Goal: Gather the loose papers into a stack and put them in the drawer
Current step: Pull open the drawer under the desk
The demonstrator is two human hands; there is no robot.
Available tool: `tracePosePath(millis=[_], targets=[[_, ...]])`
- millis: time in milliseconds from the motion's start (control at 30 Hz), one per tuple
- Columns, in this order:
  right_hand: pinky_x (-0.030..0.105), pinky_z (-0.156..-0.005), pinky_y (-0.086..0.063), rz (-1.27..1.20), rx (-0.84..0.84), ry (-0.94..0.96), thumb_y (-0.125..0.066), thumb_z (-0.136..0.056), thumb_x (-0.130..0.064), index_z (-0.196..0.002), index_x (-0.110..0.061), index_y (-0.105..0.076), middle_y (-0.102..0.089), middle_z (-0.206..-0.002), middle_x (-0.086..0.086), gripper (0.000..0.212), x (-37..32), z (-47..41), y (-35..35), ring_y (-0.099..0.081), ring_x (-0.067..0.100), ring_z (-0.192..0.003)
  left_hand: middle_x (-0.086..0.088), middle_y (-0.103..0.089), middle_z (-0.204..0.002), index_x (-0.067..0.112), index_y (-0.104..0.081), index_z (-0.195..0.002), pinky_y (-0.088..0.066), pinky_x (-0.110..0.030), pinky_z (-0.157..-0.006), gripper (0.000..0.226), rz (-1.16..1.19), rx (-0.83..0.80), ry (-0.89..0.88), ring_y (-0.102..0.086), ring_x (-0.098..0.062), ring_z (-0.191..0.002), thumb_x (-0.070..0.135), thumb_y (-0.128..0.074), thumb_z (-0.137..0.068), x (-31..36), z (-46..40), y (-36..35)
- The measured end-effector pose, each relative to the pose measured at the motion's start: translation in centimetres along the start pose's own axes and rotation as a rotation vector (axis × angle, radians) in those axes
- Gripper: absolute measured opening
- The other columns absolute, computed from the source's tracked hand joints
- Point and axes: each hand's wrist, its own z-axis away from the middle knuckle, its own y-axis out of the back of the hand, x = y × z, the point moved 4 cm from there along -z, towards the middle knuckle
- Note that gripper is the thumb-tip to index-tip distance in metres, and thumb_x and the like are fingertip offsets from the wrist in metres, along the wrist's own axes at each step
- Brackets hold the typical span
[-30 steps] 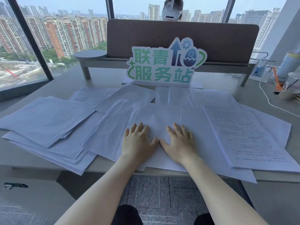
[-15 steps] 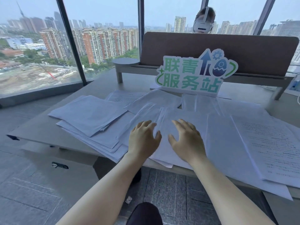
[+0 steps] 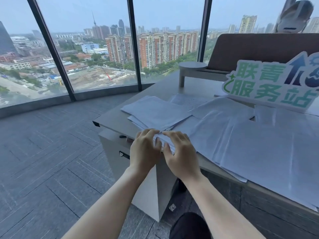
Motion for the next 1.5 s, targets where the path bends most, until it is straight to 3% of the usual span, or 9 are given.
tracePosePath(millis=[333,400,500,633,833,1000,1100,1267,1500], targets=[[0.029,-0.09,-0.051,-0.146,-0.141,-0.078,-0.051,-0.091,-0.015,-0.123,-0.013,-0.063,-0.066,-0.117,-0.002,0.034,-1.6,3.4,-8.5,-0.059,0.014,-0.108,0.001,-0.066,-0.121,0.015,-0.066,-0.118,-0.045,-0.027,-0.083,0.031,-0.011,0.039,0.164,-0.056,-0.02,-0.113,0.015,-0.055,-0.089,-9.3,2.4,1.1],[0.021,-0.09,-0.049,-0.186,-0.162,-0.158,-0.052,-0.092,-0.009,-0.124,-0.01,-0.064,-0.066,-0.116,0.0,0.033,-0.9,4.2,-9.9,-0.06,0.011,-0.105,-0.002,-0.067,-0.119,0.014,-0.066,-0.118,-0.046,-0.028,-0.084,0.031,0.046,0.019,0.255,-0.06,-0.021,-0.109,0.016,-0.053,-0.089,-11.3,2.9,0.6],[0.005,-0.075,-0.044,-0.32,-0.139,-0.424,-0.054,-0.091,-0.004,-0.119,-0.01,-0.065,-0.066,-0.103,-0.001,0.031,0.6,5.4,-11.3,-0.059,0.003,-0.086,-0.004,-0.069,-0.116,0.015,-0.066,-0.116,-0.049,-0.031,-0.091,0.03,0.161,-0.018,0.44,-0.063,-0.019,-0.107,0.021,-0.051,-0.091,-14.1,4.0,-0.4],[0.011,-0.066,-0.044,-0.361,-0.123,-0.64,-0.054,-0.092,-0.006,-0.113,-0.013,-0.062,-0.064,-0.093,-0.005,0.024,2.4,7.1,-13.3,-0.06,0.004,-0.082,-0.005,-0.068,-0.119,0.01,-0.065,-0.122,-0.046,-0.03,-0.092,0.035,0.247,-0.053,0.596,-0.061,-0.019,-0.11,0.019,-0.05,-0.091,-16.9,5.0,-1.8],[0.027,-0.071,-0.048,-0.311,-0.03,-0.847,-0.054,-0.092,-0.009,-0.128,-0.01,-0.052,-0.062,-0.111,0.006,0.036,4.8,8.7,-14.9,-0.062,0.02,-0.093,-0.006,-0.067,-0.122,0.011,-0.064,-0.124,-0.046,-0.035,-0.097,0.037,0.266,-0.081,0.713,-0.06,-0.023,-0.114,0.021,-0.049,-0.092,-19.3,4.7,-3.6],[0.03,-0.084,-0.05,-0.283,-0.035,-0.88,-0.055,-0.091,-0.012,-0.136,-0.01,-0.05,-0.057,-0.129,0.006,0.045,5.7,8.5,-16.2,-0.059,0.018,-0.108,-0.009,-0.072,-0.105,0.014,-0.068,-0.101,-0.054,-0.045,-0.089,0.03,0.361,-0.117,0.814,-0.067,-0.027,-0.098,0.027,-0.048,-0.083,-21.3,3.2,-5.8],[0.033,-0.087,-0.053,-0.311,-0.016,-0.891,-0.054,-0.089,-0.01,-0.132,-0.011,-0.053,-0.059,-0.126,0.006,0.043,5.8,8.3,-16.7,-0.061,0.019,-0.108,-0.009,-0.072,-0.095,0.014,-0.07,-0.092,-0.056,-0.047,-0.085,0.04,0.41,-0.093,0.872,-0.068,-0.029,-0.092,0.037,-0.044,-0.072,-23.2,2.2,-7.3],[0.033,-0.08,-0.055,-0.297,0.017,-0.915,-0.055,-0.088,-0.01,-0.124,-0.01,-0.057,-0.063,-0.118,0.007,0.036,6.3,8.2,-17.2,-0.064,0.02,-0.1,-0.01,-0.071,-0.083,0.02,-0.056,-0.062,-0.058,-0.047,-0.082,0.022,0.459,-0.076,0.897,-0.069,-0.032,-0.086,0.034,-0.045,-0.075,-23.6,0.6,-7.9],[0.029,-0.077,-0.053,-0.305,0.086,-0.926,-0.058,-0.088,-0.007,-0.116,-0.009,-0.059,-0.064,-0.11,0.003,0.028,6.7,7.9,-17.6,-0.064,0.017,-0.098,-0.005,-0.062,-0.069,0.012,-0.056,-0.069,-0.06,-0.046,-0.075,0.032,0.667,0.037,1.048,-0.066,-0.03,-0.075,0.028,-0.045,-0.095,-23.0,-0.2,-8.3]])
